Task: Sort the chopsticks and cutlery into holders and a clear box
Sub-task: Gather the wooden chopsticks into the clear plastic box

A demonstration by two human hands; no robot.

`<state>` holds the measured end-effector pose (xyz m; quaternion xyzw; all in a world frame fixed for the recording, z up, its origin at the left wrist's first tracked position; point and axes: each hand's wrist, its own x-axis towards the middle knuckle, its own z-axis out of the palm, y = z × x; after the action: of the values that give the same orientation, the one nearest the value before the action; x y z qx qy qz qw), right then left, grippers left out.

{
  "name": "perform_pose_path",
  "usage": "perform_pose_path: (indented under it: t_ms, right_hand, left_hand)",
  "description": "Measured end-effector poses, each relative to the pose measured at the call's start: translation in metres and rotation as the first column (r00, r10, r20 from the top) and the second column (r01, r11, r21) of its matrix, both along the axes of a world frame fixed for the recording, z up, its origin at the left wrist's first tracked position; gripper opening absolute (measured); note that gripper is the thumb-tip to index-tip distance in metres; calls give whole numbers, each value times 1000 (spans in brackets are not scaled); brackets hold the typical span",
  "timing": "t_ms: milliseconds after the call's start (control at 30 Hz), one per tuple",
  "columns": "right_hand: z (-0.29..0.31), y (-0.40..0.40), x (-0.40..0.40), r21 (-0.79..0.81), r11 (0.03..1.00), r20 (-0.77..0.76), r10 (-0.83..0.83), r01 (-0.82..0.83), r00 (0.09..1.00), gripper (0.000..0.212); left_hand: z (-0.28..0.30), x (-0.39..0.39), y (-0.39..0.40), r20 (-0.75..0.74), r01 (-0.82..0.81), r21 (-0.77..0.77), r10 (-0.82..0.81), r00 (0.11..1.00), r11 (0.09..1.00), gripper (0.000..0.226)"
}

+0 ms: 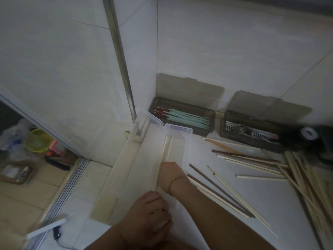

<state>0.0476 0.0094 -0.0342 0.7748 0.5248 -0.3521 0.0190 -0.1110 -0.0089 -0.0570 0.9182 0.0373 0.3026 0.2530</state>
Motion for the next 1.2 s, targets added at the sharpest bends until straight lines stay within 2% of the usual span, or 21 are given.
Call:
perform_pose_path:
  t_ms: [133, 200, 233, 267, 300, 333, 367, 433, 467, 533, 667, 1000, 1100, 1200]
  right_hand:
    - [4, -4, 5, 23, 997, -78, 76, -74, 994, 42]
    - [13, -17, 12, 258, 966, -116, 37, -6, 993, 44]
    - [18, -27, 17, 431, 898, -144, -30, 90, 989, 39]
    - [22, -38, 24, 593, 780, -164, -123, 198, 979, 32]
    - [23, -51, 35, 706, 650, -162, -239, 282, 957, 25]
    - [18, -64, 50, 756, 565, -135, -359, 329, 924, 20]
    - [10, -75, 68, 743, 557, -91, -465, 371, 881, 18]
    - [-12, -100, 102, 521, 709, 69, -590, 475, 805, 23]
    - [-21, -114, 115, 377, 780, 165, -587, 499, 793, 26]
    - [-34, -137, 126, 225, 828, 286, -561, 514, 777, 29]
    - [-44, -156, 121, 272, 843, 410, -538, 465, 736, 21]
    - [-41, -149, 121, 297, 835, 448, -550, 463, 705, 20]
    - [-30, -143, 122, 353, 818, 364, -568, 455, 739, 21]
    - [-13, -132, 115, 502, 729, 142, -600, 465, 788, 29]
  left_hand:
    - [-4, 5, -2, -49, -40, 50, 43, 998, 998, 8]
    - [-6, 7, -2, -94, -83, 70, 89, 992, 994, 8]
    - [-8, 8, -2, -121, -104, 76, 113, 986, 992, 11]
    - [-9, 10, -1, -141, -124, 77, 134, 981, 989, 15]
    - [-10, 11, -1, -155, -143, 68, 152, 976, 987, 18]
    - [-10, 12, -2, -162, -156, 54, 163, 973, 986, 18]
    - [-9, 14, -2, -169, -162, 41, 167, 971, 986, 16]
    - [-7, 16, -3, -195, -152, 52, 160, 968, 987, 10]
    - [-7, 17, -3, -214, -144, 74, 157, 964, 987, 7]
    - [-7, 18, -4, -252, -134, 92, 153, 956, 987, 7]
    - [-5, 19, -4, -281, -130, 85, 149, 948, 988, 8]
    - [2, 21, -6, -319, -128, 55, 139, 938, 990, 8]
    - [3, 21, -6, -327, -131, 53, 141, 935, 990, 8]
    - [3, 21, -6, -342, -121, 44, 129, 931, 992, 8]
